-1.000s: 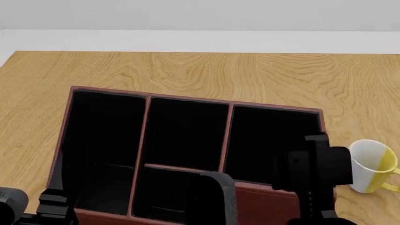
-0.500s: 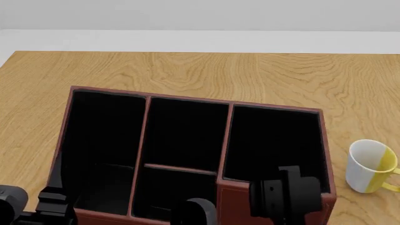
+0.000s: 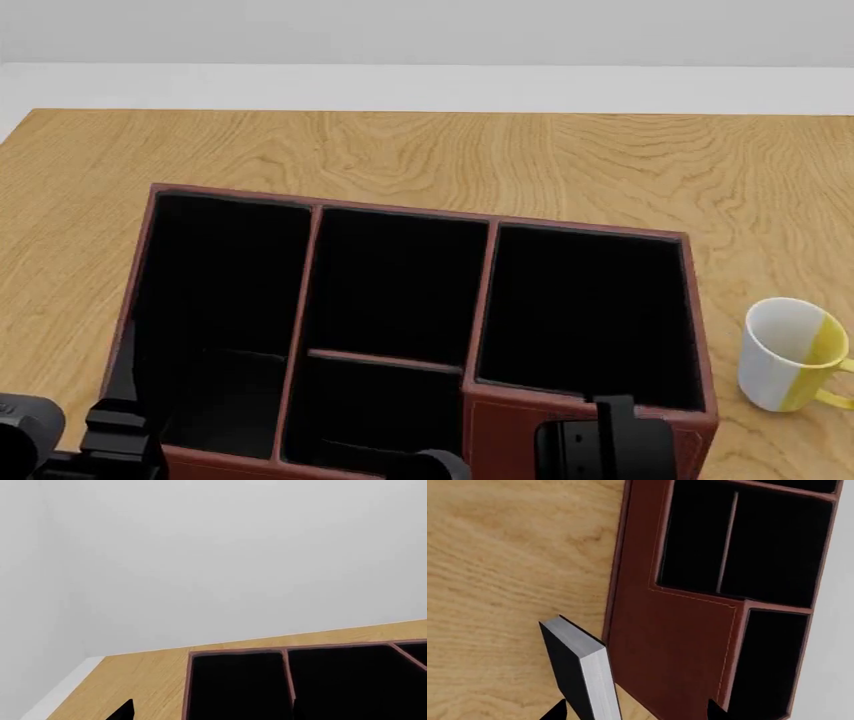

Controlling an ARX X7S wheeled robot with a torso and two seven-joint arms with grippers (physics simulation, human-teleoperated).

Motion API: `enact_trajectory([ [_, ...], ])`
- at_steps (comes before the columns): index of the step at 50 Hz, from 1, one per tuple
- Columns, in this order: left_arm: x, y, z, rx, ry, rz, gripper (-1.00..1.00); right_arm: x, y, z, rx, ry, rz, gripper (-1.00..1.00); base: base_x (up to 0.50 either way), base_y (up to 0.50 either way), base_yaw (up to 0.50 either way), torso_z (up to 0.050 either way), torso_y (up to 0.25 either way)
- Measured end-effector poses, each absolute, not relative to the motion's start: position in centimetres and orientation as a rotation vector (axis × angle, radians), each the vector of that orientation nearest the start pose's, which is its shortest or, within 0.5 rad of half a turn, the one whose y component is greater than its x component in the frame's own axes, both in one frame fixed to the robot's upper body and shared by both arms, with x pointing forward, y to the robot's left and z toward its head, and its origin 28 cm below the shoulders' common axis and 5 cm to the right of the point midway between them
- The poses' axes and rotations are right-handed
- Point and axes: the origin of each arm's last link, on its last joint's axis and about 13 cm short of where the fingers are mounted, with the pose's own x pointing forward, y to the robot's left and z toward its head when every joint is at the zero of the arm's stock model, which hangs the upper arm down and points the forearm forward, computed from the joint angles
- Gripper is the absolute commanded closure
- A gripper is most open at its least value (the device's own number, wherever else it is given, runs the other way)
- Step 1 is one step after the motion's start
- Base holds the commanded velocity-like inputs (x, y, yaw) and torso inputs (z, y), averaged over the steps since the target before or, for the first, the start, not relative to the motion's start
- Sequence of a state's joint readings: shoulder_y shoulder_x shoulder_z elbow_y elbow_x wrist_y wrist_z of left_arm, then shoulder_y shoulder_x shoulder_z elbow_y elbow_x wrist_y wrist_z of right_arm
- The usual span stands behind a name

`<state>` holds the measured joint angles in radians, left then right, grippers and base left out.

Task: Pick up the book and place it in the front compartment of the caddy.

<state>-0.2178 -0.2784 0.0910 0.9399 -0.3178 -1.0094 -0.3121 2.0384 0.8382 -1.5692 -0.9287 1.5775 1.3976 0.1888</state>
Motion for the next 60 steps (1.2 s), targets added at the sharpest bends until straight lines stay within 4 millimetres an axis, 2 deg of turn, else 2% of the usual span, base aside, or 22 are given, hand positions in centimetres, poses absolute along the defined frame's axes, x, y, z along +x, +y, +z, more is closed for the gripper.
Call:
enact_trajectory([
  [35,18.6,21.0,16.8,0.124,-0.108,-0.016,-1.0,18.8,-13.5,25.4,-1.365,0.621,0.924,-1.0,0.0,0.0,0.0,0.0,0.0],
  [60,18.7,21.1,16.7,0.125,-0.107,-0.018,-1.0,19.8,-13.9,23.6,-1.353,0.661,0.932,-1.0,0.0,0.0,0.0,0.0,0.0],
])
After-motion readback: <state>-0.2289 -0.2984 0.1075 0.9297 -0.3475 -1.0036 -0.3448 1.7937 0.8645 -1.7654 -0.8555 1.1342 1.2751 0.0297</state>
